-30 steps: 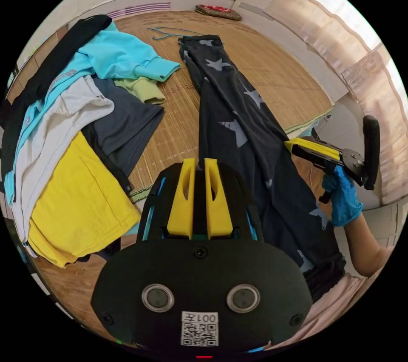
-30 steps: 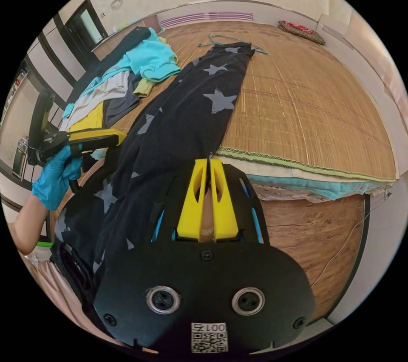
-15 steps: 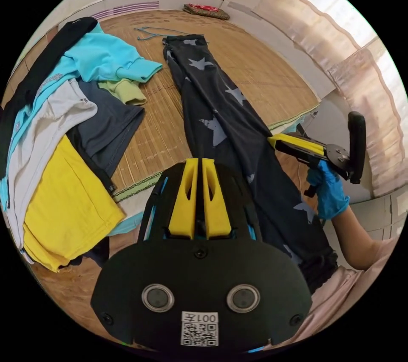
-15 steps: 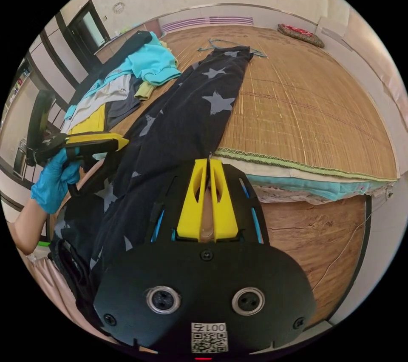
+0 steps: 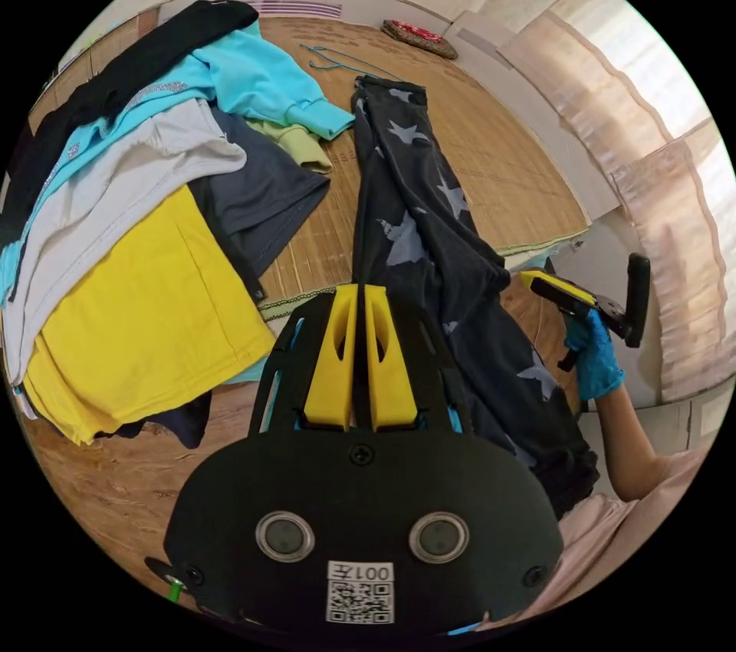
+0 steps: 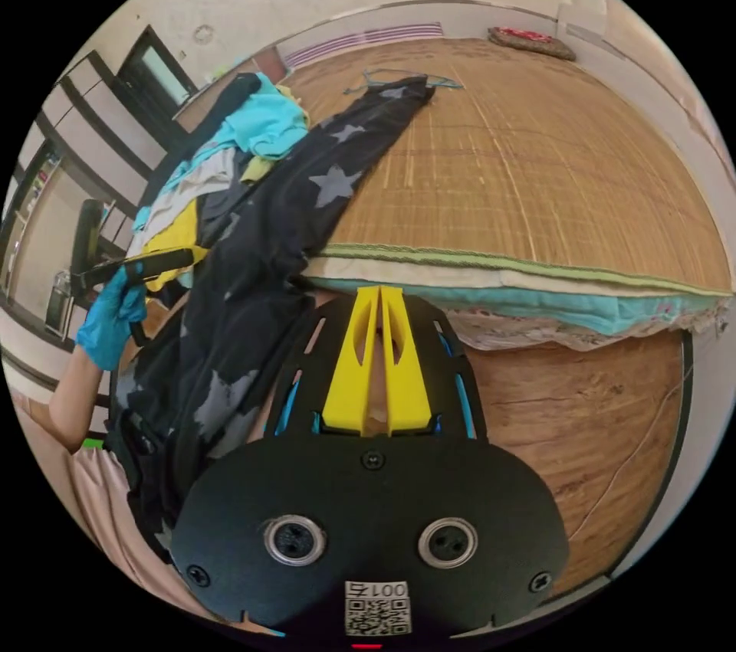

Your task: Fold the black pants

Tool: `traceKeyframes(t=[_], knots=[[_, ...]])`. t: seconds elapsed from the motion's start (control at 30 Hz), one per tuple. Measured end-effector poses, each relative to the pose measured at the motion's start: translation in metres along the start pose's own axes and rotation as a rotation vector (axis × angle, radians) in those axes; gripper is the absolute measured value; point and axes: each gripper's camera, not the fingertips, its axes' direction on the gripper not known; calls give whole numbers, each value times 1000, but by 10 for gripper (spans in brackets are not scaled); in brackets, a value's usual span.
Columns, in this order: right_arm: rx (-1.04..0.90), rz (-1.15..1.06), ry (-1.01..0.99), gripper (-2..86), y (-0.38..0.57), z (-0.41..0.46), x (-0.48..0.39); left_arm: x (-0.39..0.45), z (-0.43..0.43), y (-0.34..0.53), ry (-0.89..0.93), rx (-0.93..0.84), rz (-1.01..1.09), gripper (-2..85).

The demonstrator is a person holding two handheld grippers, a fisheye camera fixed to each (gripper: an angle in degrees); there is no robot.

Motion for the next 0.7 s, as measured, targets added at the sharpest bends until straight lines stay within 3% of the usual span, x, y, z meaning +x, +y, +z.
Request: traceKeyframes(t=[0.1,0.2,0.37,0.7], knots=[[62,-62,-69,70,-10,-9,-26,6,1,1,-30,-9,23,-9],[-17,-127,-77,93,-23,7,-53,10,2,2,-39,-13,21,-9],[-126,-189,84,46,-29,43,-77,14,-4,7,-74,22,15,-12],[4,-101,132,7,-4,-6,-45,21,-4,17,-186,33,42,-14]])
